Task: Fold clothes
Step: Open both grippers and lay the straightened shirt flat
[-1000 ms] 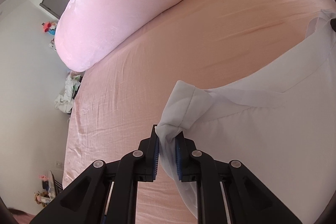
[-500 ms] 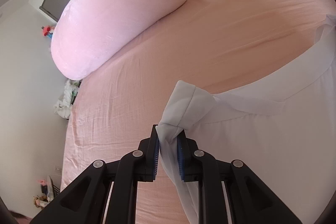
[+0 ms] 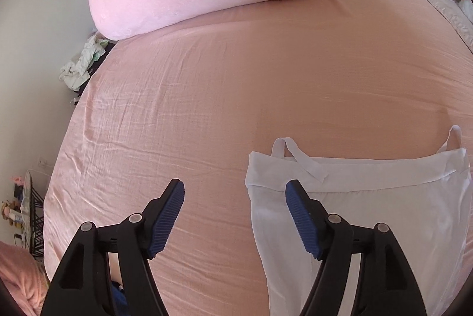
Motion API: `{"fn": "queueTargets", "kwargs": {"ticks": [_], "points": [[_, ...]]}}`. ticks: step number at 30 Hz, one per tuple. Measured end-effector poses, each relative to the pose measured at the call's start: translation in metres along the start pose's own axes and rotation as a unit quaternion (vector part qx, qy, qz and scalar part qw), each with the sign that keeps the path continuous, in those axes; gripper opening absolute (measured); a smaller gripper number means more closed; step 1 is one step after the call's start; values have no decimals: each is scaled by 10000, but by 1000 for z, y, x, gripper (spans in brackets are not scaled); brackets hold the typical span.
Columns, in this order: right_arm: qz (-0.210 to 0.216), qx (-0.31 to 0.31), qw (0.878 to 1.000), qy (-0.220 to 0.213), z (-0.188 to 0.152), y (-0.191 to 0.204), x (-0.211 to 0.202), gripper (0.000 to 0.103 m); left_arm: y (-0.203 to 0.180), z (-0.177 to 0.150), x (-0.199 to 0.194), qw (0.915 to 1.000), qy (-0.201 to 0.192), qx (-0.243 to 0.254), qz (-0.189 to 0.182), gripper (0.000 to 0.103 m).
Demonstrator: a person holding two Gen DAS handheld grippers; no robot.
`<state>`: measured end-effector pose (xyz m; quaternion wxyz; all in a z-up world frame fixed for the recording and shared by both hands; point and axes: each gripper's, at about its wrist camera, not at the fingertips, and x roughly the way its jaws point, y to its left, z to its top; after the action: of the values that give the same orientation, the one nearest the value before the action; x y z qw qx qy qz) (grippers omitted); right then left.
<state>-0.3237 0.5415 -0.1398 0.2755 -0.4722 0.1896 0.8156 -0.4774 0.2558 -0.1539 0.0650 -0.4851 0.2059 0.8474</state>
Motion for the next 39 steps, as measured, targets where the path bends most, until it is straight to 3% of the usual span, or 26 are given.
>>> {"fn": "queueTargets", "kwargs": {"ticks": [19, 27, 39], "points": [[319, -506, 9980, -207, -34, 2, -96, 74, 25, -59, -76, 9982, 212, -270, -501, 70], [462, -656, 9967, -115, -57, 13, -120, 74, 33, -82, -103, 9952, 358, -395, -821, 70], [396, -1020, 9939, 165, -110, 6, -138, 74, 28, -146, -109, 9869, 792, -343, -1363, 70]]}}
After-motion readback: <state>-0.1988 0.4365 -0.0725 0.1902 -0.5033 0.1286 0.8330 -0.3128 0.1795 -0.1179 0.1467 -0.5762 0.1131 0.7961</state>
